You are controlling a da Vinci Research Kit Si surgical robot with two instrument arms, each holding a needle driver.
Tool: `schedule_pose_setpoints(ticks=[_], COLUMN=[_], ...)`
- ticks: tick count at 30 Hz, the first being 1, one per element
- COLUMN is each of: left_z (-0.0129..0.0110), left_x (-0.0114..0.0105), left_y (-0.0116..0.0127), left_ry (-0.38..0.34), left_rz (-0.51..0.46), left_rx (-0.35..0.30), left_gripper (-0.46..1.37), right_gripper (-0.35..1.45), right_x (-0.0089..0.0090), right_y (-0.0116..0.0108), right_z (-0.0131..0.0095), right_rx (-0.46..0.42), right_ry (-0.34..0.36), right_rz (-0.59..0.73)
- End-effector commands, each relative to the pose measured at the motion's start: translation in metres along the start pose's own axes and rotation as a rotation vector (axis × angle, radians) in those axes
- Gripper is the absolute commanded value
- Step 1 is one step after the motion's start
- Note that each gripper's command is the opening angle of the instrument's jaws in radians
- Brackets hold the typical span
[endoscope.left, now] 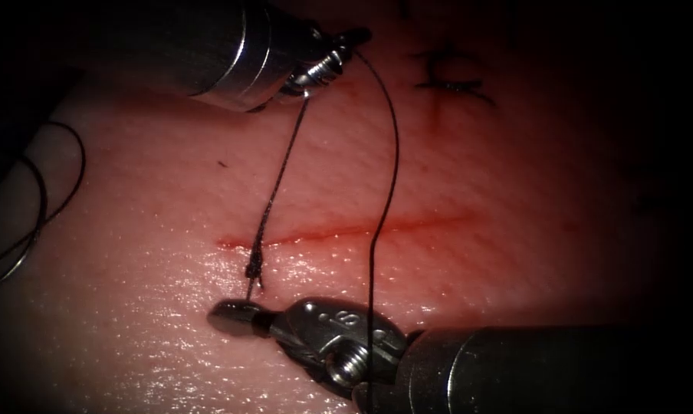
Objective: Wound Closure
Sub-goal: Pull downward with right end-effector and upward with left jaws to tighten knot
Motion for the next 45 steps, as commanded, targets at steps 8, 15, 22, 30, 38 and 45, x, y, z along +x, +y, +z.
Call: schedule_pose_setpoints(ticks=[8,15,22,30,38,45], left_z=[0.0034,0.0050,0.0048,0.0045,0.0039,0.0031], left_x=[0.0004,0.0018,0.0011,-0.0002,-0.0006,-0.0008], left_y=[-0.0021,-0.0022,-0.0026,-0.0032,-0.0031,-0.0027], left_ry=[0.000,0.001,-0.001,0.000,0.002,0.008], left_rz=[0.017,0.025,0.029,0.030,0.028,0.028], left_rx=[-0.001,-0.007,-0.012,-0.020,-0.020,-0.013], left_gripper=[-0.35,-0.35,-0.35,-0.35,-0.35,-0.35], right_gripper=[-0.35,-0.35,-0.35,-0.35,-0.35,-0.35], right_x=[-0.0011,-0.0011,-0.0012,-0.0017,-0.0016,-0.0011], right_y=[-0.0012,-0.0013,-0.0012,-0.0012,-0.0012,-0.0011], right_z=[0.0003,0.0001,0.0002,0.0005,0.0006,0.0005], right_rx=[-0.004,-0.017,-0.023,-0.027,-0.023,-0.028], right_ry=[-0.022,-0.016,-0.023,-0.039,-0.042,-0.038], right_rz=[0.002,0.020,0.031,0.025,0.027,0.031])
